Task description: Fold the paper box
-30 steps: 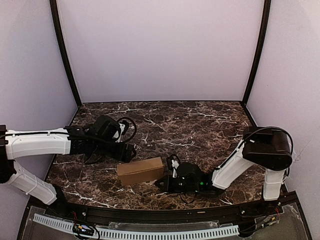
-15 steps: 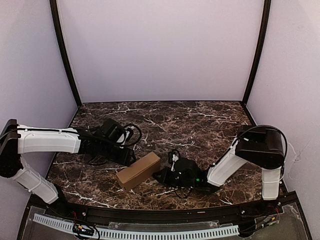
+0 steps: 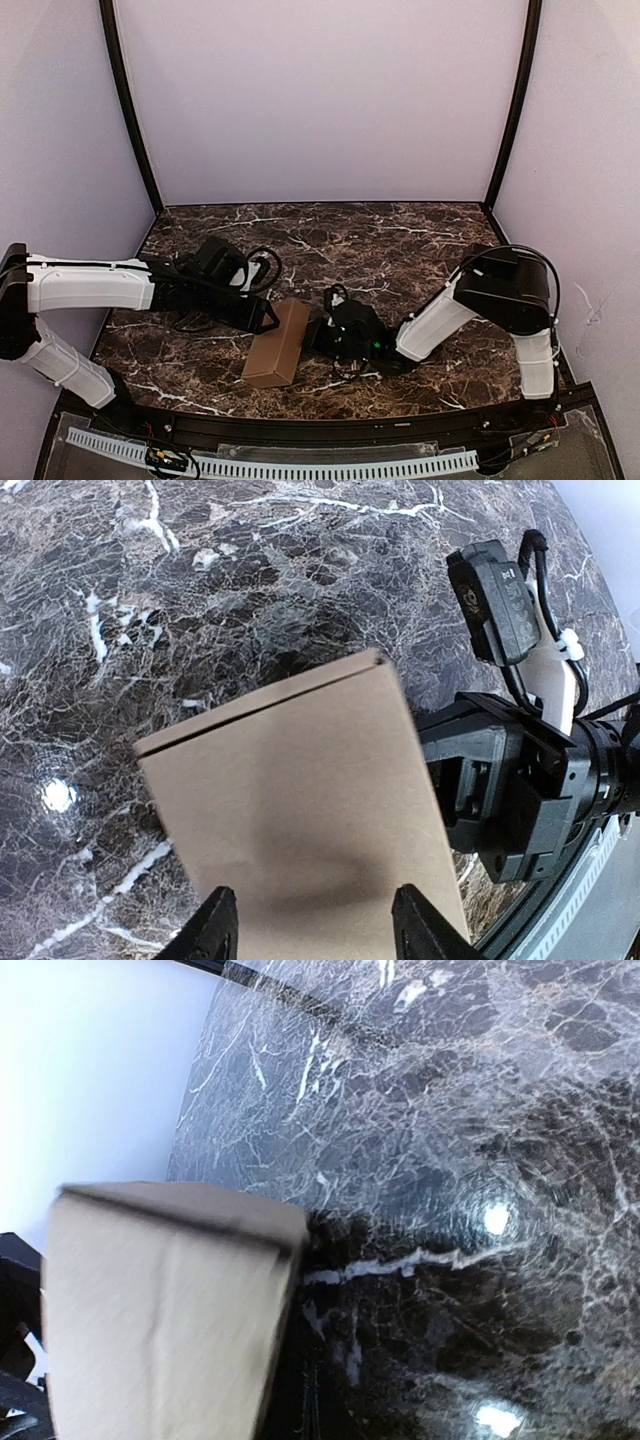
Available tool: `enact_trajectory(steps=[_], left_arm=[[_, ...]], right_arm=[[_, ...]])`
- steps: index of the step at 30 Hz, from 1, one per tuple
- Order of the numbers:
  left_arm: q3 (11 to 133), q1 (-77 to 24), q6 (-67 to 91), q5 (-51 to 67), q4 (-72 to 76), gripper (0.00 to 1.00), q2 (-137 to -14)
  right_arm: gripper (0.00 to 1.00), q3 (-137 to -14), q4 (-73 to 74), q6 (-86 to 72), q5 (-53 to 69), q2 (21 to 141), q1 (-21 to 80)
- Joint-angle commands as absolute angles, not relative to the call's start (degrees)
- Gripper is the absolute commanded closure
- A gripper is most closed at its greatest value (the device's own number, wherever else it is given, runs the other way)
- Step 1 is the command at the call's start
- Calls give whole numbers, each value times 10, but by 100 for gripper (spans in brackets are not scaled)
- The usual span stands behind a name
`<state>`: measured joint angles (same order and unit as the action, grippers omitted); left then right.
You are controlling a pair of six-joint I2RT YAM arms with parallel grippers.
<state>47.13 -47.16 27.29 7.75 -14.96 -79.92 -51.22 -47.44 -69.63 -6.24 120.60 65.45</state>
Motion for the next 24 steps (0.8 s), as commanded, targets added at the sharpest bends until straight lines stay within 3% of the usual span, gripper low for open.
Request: enact_trajectory(steps=[1,9,16,20,24], left_arm=[[462,-477,288,86,-134,47,-792],[462,-478,285,62,-134,47,-790],[464,-477,274,9,-162,43,-759],[471,-477,262,-30,-189,35,-732],[479,-477,243,-63,-217,24,-699]], right_arm=[[100,-512,-456,-673,-61,1221,643],[100,-406,-463,-642,-84,1159,617],[100,-393,-403,-557,-97,1102,612],[100,-393,-343,-495,-116,1056,612],[88,-405,-256,-422,-155,991,612]])
